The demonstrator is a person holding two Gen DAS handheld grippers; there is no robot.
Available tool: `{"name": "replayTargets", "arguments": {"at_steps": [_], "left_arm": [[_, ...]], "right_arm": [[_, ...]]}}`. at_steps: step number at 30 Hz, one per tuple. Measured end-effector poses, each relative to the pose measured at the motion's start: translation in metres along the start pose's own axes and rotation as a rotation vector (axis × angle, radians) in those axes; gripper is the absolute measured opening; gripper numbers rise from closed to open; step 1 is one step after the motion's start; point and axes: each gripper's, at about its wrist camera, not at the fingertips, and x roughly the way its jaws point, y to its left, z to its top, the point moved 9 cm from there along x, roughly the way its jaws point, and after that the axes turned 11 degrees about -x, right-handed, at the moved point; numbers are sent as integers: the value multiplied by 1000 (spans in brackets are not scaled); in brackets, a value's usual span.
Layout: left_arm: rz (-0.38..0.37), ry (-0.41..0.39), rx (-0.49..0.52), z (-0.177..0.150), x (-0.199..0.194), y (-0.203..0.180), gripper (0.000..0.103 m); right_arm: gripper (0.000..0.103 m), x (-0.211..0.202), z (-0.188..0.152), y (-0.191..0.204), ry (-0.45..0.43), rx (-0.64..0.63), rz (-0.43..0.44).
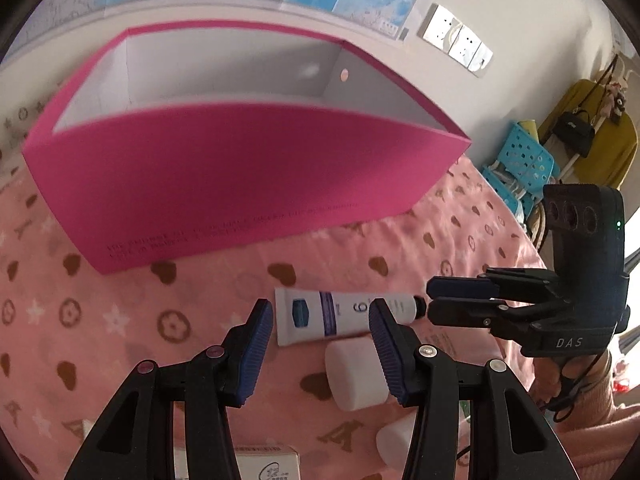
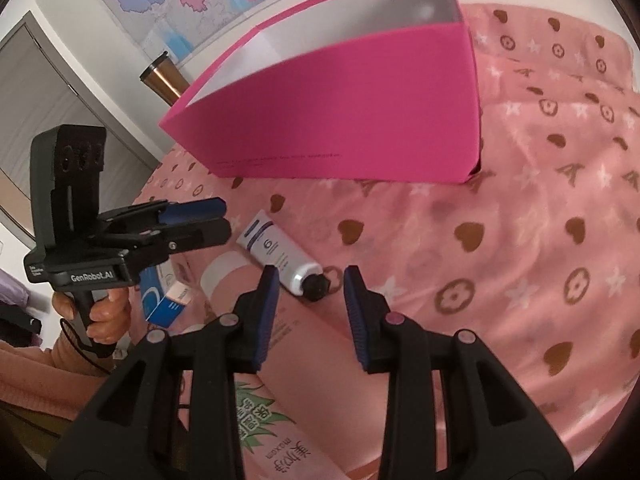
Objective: Organize rigid objects
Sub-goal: 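Move the right gripper to the white tube's black cap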
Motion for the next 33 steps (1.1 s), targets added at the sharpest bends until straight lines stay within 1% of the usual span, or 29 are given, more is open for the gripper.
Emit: {"name": "replayTargets", "arguments": {"at_steps": [6, 11, 12, 14, 22, 26, 29, 31, 33], "left_arm": [[-5, 34, -13, -6, 5, 3, 51], [-13, 54, -29, -7, 11, 4, 51], [-15, 54, -30, -7, 11, 3, 51], [-15, 57, -32, -7, 12, 3, 51], [-32, 69, -24, -8, 16, -3, 51], [-15, 66, -7, -8, 16, -5, 51], [-4, 69, -13, -7, 17, -1, 51], [-4, 70, -15, -6, 17, 0, 51], [-3, 70, -14, -6, 17, 0, 51]], "right_arm": [[36, 7, -6, -1, 11, 22, 6], [35, 7, -7, -5, -1, 41, 16], [34, 8, -7, -6, -3, 43, 20], [28, 9, -5, -5, -9, 43, 24], [25, 7, 3, -14, -34, 51, -8], [25, 7, 4, -20, -36, 60, -27], [25, 6, 4, -25, -38, 66, -36], [29, 5, 5, -27, -46, 78, -26], [30, 5, 6, -29, -51, 90, -19]]}}
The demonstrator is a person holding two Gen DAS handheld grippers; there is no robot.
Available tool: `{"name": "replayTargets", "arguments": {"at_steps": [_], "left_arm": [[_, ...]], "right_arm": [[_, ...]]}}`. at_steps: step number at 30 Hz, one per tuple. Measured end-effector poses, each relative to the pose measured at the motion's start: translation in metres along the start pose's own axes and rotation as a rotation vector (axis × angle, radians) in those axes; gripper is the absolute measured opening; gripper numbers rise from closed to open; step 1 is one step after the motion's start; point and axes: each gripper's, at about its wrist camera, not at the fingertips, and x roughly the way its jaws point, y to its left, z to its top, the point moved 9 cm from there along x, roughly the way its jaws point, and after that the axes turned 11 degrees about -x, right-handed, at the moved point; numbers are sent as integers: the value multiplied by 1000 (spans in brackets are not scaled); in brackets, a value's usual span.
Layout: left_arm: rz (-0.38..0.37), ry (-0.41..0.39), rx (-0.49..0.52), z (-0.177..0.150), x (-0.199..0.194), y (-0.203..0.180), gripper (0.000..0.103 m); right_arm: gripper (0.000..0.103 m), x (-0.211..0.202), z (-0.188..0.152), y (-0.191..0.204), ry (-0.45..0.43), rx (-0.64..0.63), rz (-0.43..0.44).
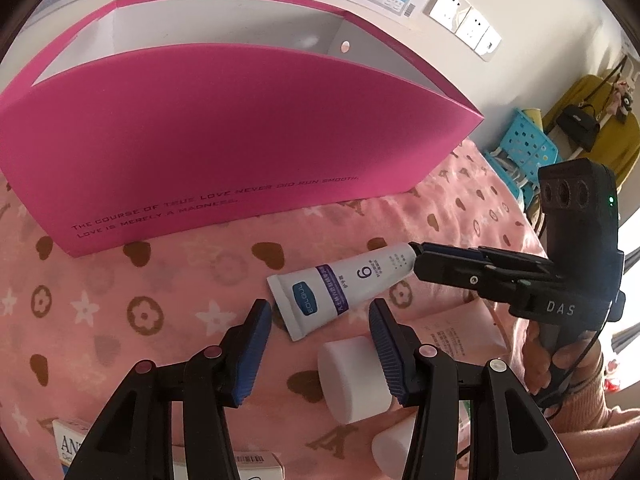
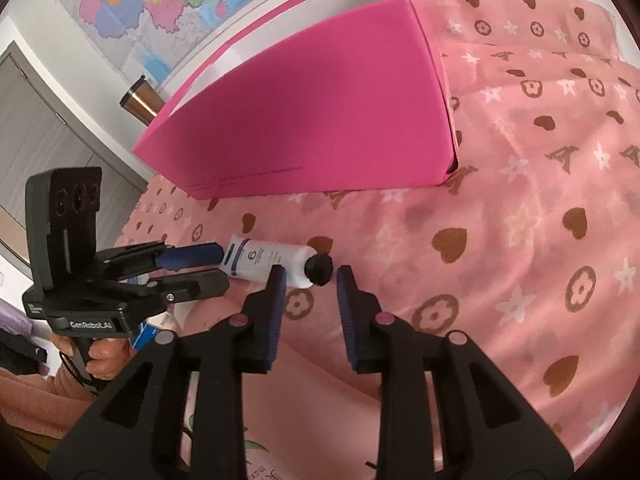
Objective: Organize rigid objects
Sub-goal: 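Move the right gripper to the white tube's black cap, then grasp the white tube by its cap end with the right gripper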
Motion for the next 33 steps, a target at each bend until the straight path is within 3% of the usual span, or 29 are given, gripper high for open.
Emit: {"name": "replayTargets", "arguments": {"at_steps": [13, 18, 26, 33], "left_arm": [[2, 3, 6, 1, 2, -4, 51], [-4, 1, 4, 0, 3, -8, 56], [-71, -7, 9, 0, -3, -24, 53], [-16, -48, 44, 3, -8, -23, 53]], "right_arm": [[31, 5, 4, 7, 3, -26, -6], [31, 3, 5, 9, -7, -31, -17], [30, -5, 8, 18, -26, -59, -21], [28, -2, 8, 20, -21, -64, -21]]}}
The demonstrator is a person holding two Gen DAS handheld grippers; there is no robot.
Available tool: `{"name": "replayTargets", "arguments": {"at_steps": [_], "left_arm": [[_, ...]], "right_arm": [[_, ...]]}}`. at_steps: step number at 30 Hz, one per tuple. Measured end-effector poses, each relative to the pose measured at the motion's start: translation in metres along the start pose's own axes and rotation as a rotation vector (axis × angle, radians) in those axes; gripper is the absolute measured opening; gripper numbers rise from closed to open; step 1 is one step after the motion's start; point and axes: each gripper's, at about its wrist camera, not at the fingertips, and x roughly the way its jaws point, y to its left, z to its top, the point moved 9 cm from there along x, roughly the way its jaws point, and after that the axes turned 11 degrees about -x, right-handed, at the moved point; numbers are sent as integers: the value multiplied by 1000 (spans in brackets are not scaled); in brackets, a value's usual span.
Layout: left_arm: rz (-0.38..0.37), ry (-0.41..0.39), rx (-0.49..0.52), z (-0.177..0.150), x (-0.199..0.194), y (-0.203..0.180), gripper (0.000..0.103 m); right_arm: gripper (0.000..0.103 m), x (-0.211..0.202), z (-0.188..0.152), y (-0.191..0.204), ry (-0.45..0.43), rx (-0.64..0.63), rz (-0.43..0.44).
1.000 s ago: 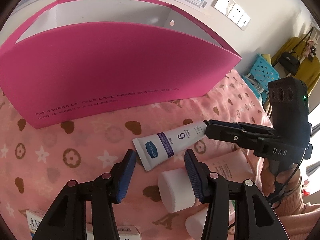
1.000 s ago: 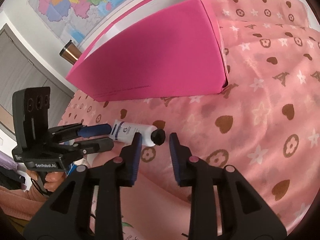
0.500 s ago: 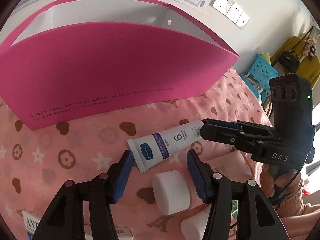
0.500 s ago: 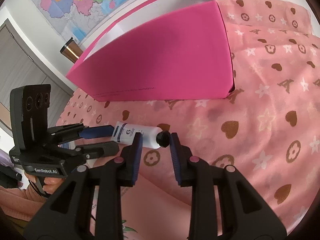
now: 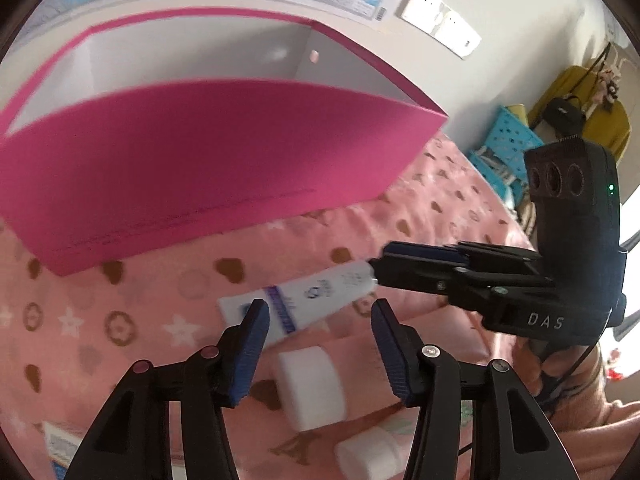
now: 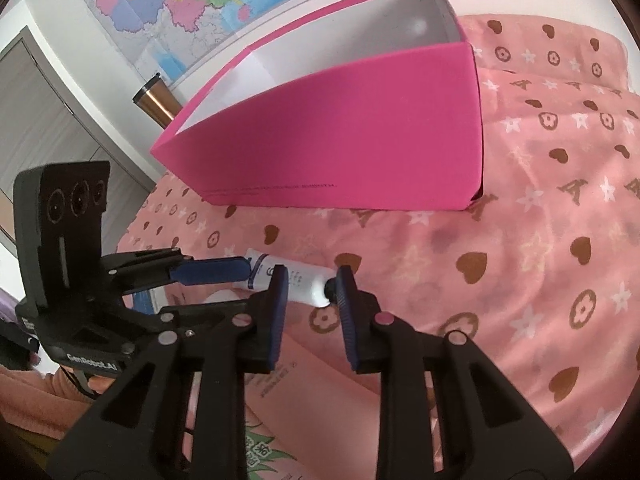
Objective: Organize rigid objects
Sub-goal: 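Grasp the white tube by its cap end with the right gripper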
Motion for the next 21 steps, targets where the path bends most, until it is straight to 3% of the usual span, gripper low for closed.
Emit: {"name": "replayTargets", "arguments": {"at_steps": [4, 9, 16, 21], "left_arm": [[22, -18, -19, 2, -8, 15, 53], [29, 38, -60, -6, 2, 30, 55], [8, 42, -37, -7, 6, 22, 63], [13, 21, -31, -7, 8, 18, 63]], "right_arm": [[28, 0, -4, -9, 4, 37, 2], [32, 8, -5, -9, 19, 46, 31], [36, 15, -6, -3, 24, 34, 42], [36, 5, -3, -2, -5, 38, 40]]}}
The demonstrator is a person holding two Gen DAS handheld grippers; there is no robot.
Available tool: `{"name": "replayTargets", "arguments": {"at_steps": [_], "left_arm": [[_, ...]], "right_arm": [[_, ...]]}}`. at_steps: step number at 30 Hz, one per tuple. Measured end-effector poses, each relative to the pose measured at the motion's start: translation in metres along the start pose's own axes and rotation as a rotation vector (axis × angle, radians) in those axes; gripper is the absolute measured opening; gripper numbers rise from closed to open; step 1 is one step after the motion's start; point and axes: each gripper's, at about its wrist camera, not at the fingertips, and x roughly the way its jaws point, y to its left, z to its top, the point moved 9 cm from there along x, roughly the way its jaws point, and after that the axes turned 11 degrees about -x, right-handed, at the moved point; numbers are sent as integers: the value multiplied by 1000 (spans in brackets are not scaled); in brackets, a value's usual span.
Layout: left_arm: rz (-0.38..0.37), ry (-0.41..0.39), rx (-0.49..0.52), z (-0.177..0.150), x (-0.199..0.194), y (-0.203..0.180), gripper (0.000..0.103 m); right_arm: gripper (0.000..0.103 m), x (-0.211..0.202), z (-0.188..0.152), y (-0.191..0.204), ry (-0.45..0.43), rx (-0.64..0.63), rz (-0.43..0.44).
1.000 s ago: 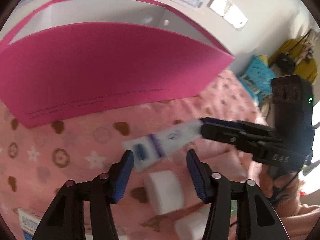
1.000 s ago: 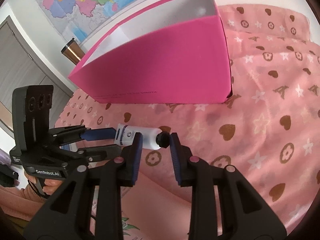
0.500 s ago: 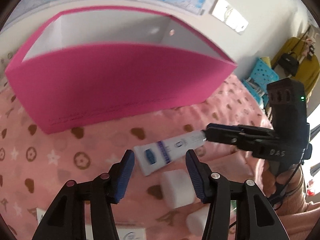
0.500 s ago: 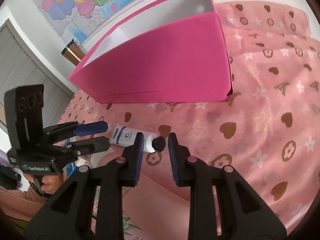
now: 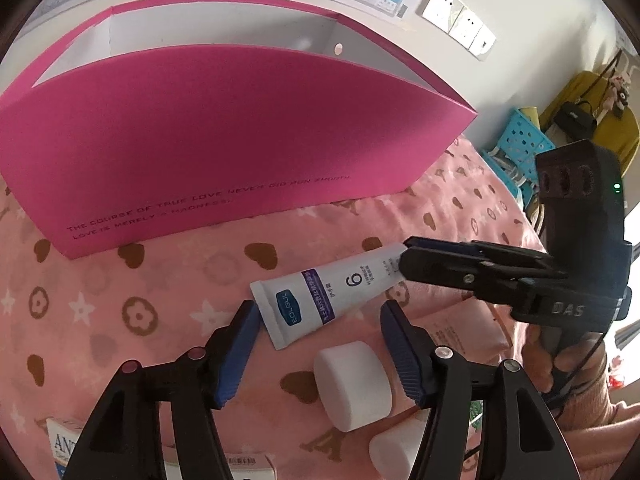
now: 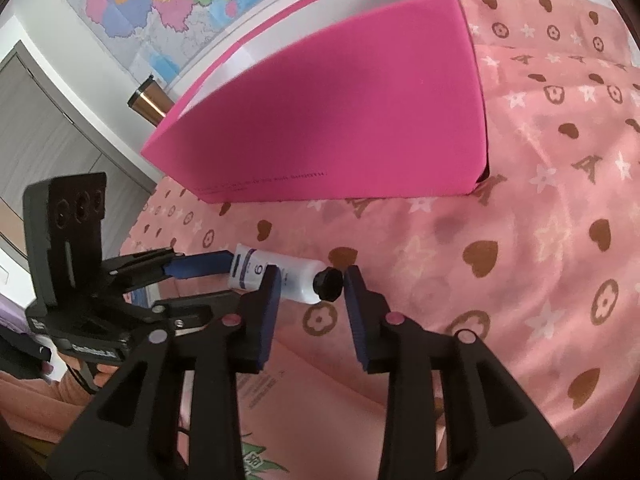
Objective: Organize rigid objects
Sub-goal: 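Grasp the white tube by its cap end with the right gripper, then lift the tube with the right gripper over the magenta box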
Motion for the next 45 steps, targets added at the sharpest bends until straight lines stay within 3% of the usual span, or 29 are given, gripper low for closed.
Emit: {"name": "replayTargets", "arguments": {"at_steps": [8, 11, 16, 21, 30, 33, 39, 45], "left_arm": [[17, -15, 5, 1, 3, -2, 61], [2, -7, 6, 1, 5, -6, 48], [14, -11, 9, 5, 6, -6, 47], [22, -14, 1, 6, 8, -3, 42], [32, -15, 2, 7, 9, -2, 42], [30, -14, -1, 7, 10, -3, 42], [3, -15, -19, 11, 6, -6, 45], [-41, -60, 28, 23, -11, -27, 51]], "right_arm": [[36, -16, 13, 20, -52, -83, -15], [36, -18, 15, 25, -63, -106, -11], [35, -7, 15, 29, -45, -129, -7], [35, -1, 19, 13, -45, -77, -5], [35, 13, 31, -3, -64, 40, 84], [30, 11, 33, 1, -80, 38, 94], [26, -10, 41, 12, -124, 31, 125], [26, -45, 64, 28, -203, -27, 116]]}}
